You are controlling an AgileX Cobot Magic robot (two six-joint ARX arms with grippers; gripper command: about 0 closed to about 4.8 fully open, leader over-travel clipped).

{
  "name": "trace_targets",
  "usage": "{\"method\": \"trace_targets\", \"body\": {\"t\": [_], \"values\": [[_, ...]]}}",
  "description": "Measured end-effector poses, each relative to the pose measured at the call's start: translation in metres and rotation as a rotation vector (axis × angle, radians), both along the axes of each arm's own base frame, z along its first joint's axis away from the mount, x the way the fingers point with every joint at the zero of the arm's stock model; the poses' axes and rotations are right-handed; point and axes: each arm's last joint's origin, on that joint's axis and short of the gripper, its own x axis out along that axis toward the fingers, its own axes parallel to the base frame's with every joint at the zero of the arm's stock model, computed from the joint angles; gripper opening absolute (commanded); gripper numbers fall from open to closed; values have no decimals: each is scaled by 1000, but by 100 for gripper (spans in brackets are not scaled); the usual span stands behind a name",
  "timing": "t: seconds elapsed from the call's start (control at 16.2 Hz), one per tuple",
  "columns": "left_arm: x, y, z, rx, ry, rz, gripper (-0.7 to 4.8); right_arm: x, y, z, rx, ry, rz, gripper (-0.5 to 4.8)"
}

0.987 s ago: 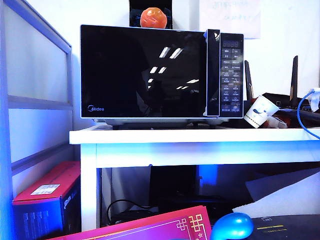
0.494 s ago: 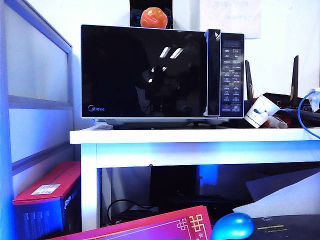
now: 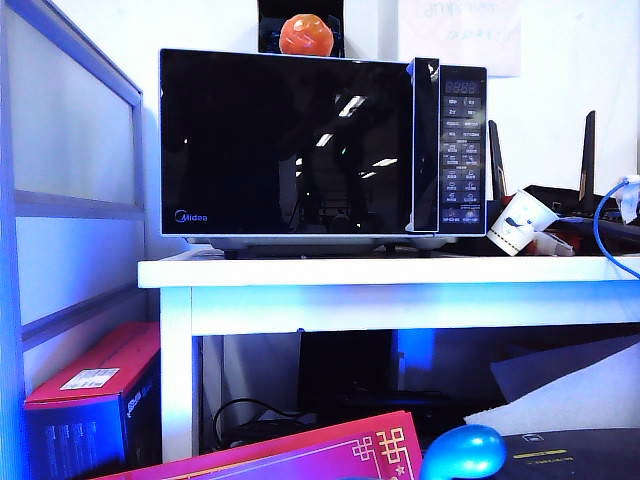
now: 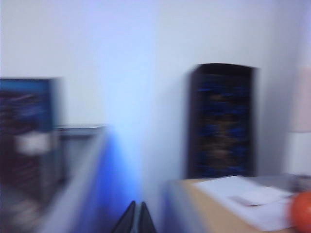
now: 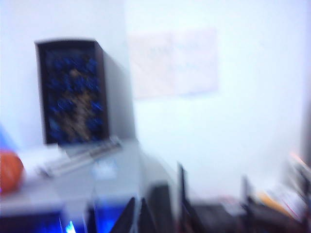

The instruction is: Open the microwave door, place the orange inside the microwave, then close the microwave door.

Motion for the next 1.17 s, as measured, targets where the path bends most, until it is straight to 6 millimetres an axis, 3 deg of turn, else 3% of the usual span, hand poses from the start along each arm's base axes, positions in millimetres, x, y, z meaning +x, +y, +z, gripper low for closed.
{"method": "trace_targets", "body": {"t": [0.19,0.31,0.49,0.74,0.93,1.17], "values": [[50,-8,17,57,120,-217,3,49,6,49,-47,24,128,-5],[73,-18,19,86,168,-353,3,74,9,59,-105,73,214,-5],[118,-49,8,118,205,-538,3,124,16,46,-187,214,375,-5],[154,-82,-20,132,267,-590,3,153,25,23,-201,290,515,-5],[159,-101,-30,148,280,-552,3,168,53,19,-248,191,579,-5],[155,-109,-26,156,263,-563,3,195,101,-4,-253,189,648,-5]]}}
